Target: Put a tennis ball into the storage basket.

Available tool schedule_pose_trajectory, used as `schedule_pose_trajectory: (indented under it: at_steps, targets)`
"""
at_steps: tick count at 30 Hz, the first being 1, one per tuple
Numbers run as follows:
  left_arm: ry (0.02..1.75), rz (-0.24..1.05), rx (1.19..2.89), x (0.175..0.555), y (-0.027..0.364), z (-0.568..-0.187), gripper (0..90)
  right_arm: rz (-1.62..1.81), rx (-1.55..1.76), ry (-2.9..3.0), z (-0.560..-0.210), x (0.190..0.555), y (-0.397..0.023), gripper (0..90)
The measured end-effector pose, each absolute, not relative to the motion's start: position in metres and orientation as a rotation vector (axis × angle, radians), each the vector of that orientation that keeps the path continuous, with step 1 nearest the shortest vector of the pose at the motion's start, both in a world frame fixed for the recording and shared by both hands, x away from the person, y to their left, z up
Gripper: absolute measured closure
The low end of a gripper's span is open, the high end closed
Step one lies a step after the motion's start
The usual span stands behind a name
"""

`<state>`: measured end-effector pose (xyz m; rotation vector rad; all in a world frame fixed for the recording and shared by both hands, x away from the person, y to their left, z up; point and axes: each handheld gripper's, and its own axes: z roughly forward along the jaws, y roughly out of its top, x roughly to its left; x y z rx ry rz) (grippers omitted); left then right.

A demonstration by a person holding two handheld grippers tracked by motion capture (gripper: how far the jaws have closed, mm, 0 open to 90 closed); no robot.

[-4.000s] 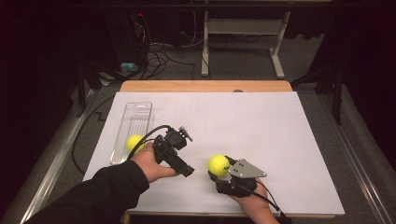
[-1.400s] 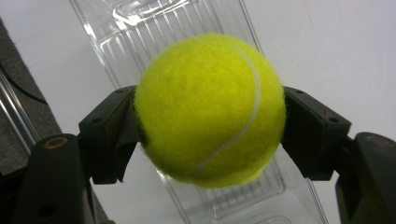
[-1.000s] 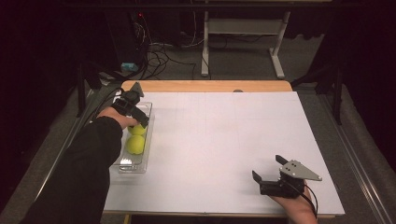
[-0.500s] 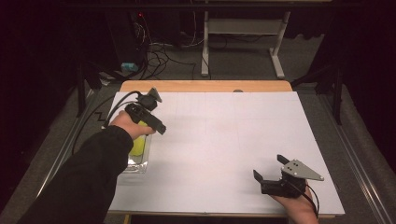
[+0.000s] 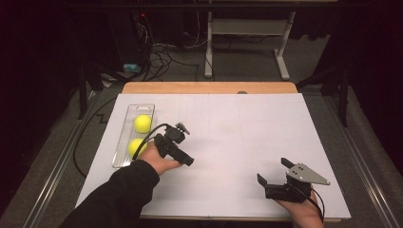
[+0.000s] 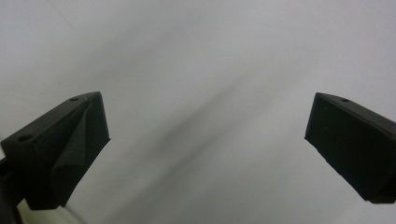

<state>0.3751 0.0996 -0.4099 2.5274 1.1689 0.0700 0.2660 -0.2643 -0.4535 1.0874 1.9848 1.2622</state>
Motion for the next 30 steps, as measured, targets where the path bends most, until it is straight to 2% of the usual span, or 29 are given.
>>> schedule_pose_trajectory:
  at_steps: [8, 24, 30]
  targets:
    - [1.176, 0.039, 2.242, 0.352, 0.114, -0.432, 0.5, 1.271, 1.070, 1.993, -0.454, 0.264, -0.260, 0.0]
    - [0.900, 0.288, 1.975, 0.314, 0.135, -0.460, 0.0, 1.283, 1.071, 1.962, -0.457, 0.264, -0.260, 0.0]
    - [0.798, 0.329, 1.873, 0.303, 0.143, -0.457, 0.0, 1.298, 1.091, 1.927, -0.458, 0.262, -0.263, 0.0]
